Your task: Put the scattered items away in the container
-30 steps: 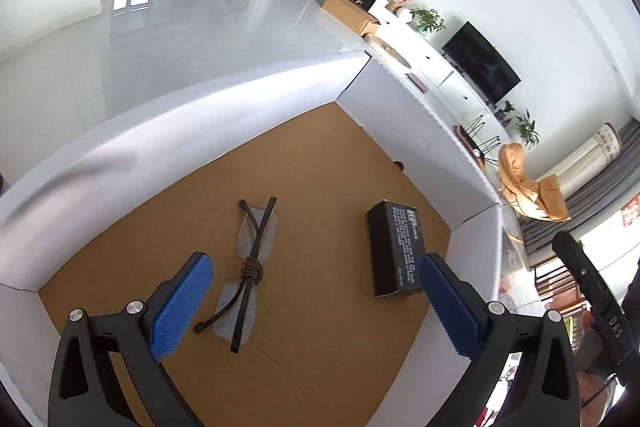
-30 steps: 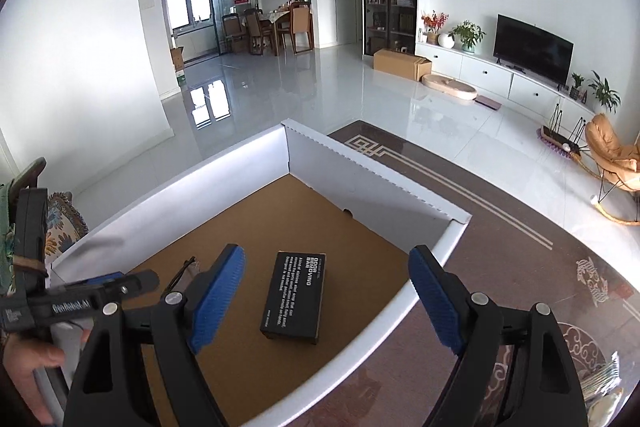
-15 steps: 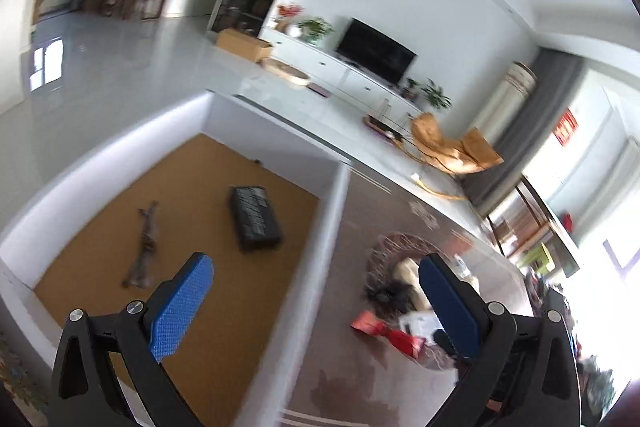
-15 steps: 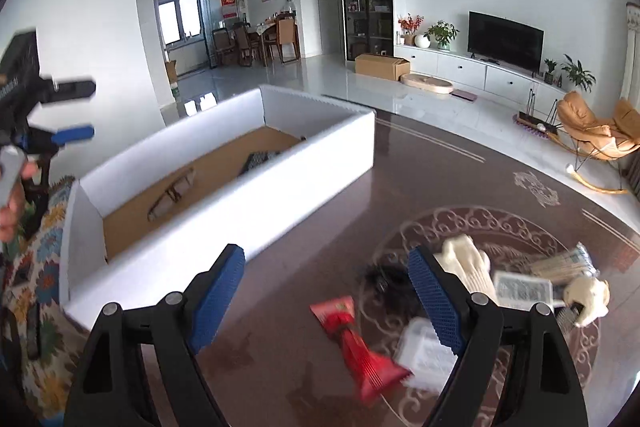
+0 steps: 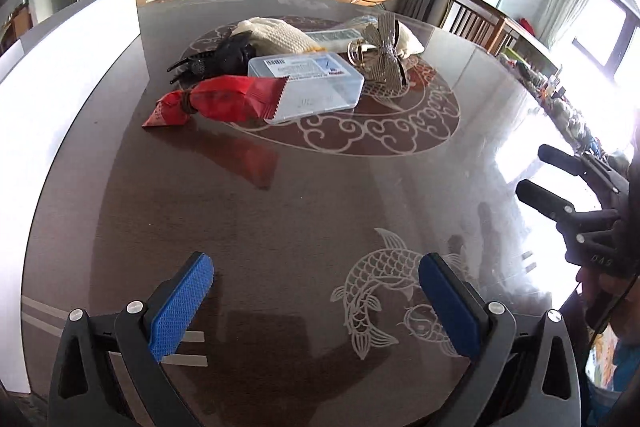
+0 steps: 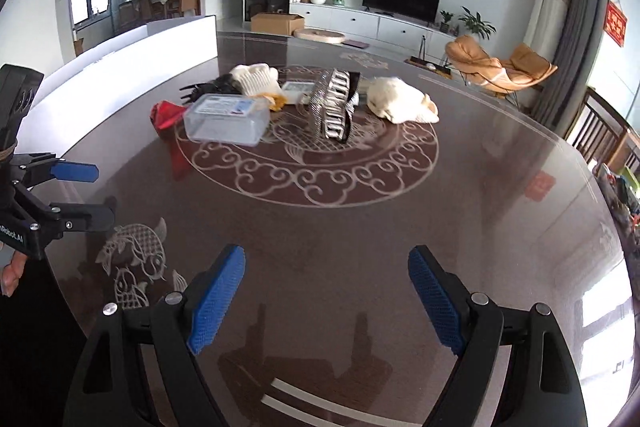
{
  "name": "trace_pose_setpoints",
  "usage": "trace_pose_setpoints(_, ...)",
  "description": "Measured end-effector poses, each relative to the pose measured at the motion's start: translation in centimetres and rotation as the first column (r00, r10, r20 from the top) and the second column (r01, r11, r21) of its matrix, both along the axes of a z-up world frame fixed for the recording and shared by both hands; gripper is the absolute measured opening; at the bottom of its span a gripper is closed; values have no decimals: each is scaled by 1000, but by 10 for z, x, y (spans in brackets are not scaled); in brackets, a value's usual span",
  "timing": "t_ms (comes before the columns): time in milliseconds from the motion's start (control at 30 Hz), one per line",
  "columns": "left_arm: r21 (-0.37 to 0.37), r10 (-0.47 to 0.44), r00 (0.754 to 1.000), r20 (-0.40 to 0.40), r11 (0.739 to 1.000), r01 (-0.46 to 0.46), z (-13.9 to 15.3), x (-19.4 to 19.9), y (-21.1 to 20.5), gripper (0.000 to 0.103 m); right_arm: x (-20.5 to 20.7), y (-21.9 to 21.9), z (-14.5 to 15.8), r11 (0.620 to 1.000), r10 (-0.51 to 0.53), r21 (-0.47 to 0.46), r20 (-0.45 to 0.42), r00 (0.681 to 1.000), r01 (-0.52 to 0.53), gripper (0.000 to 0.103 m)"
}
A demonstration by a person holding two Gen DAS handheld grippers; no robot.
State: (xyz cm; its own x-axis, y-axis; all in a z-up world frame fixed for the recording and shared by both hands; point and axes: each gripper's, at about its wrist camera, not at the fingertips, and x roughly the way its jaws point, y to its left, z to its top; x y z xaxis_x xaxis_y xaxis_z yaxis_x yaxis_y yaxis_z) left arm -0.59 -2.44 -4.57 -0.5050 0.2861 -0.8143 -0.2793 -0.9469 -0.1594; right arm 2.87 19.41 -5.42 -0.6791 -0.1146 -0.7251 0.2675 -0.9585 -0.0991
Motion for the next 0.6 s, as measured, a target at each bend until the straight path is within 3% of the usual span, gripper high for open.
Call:
trace_pose_setpoints(300, -101, 4, 998, -64, 995, -10, -8, -4, 3, 103, -13, 15, -9, 994, -75, -77, -8, 997, 74, 84)
trace_pose_setpoints(600, -127, -8, 995, -102, 992, -5, -8, -5, 8, 103, -30, 15, -20, 991, -98, -87, 14, 995, 99, 84)
